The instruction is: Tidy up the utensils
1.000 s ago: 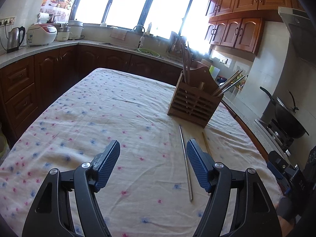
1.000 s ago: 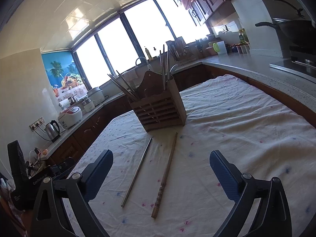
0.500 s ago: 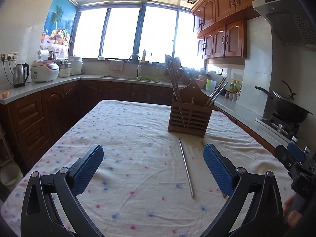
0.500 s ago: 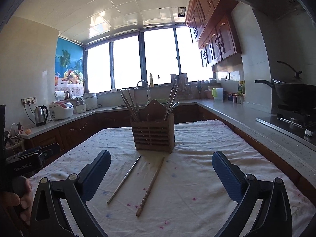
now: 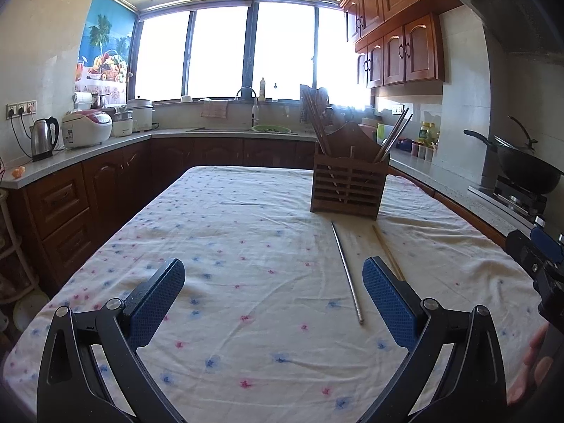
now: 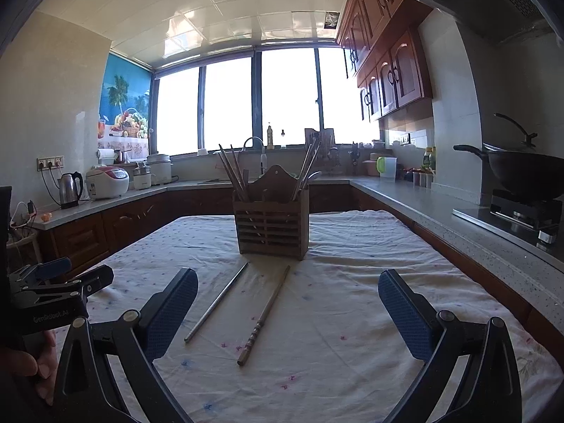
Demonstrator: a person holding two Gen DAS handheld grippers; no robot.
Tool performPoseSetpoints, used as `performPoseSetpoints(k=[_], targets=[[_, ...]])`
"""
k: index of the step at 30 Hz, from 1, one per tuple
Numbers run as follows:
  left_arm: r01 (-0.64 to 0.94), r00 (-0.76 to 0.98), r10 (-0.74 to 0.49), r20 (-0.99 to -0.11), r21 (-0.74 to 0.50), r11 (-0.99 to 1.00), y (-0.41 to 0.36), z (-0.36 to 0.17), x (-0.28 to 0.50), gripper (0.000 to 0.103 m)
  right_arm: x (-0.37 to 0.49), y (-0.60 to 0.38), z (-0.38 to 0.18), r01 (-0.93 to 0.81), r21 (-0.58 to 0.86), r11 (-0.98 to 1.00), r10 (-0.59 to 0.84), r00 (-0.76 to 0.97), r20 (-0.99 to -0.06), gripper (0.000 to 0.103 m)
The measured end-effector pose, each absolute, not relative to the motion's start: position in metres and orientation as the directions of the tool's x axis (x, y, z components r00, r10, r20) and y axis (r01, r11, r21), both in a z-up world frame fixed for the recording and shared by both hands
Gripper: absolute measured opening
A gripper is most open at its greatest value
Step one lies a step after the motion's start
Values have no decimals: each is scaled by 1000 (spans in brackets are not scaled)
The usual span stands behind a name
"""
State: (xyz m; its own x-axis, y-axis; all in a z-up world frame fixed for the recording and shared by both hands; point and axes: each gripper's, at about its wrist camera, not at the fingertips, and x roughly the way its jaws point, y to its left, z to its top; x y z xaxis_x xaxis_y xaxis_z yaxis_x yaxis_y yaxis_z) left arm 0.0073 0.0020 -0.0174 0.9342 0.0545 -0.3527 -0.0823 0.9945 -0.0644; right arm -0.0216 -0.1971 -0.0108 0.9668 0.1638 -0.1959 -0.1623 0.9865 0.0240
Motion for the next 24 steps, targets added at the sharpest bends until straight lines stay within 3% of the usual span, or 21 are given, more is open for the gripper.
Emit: performPoseSetpoints(k=[24], targets=[[-76,943,75,-324,10,997,-14,-18,1,103,-22,-206,-15,-164,56,985,172,965,-198,103]])
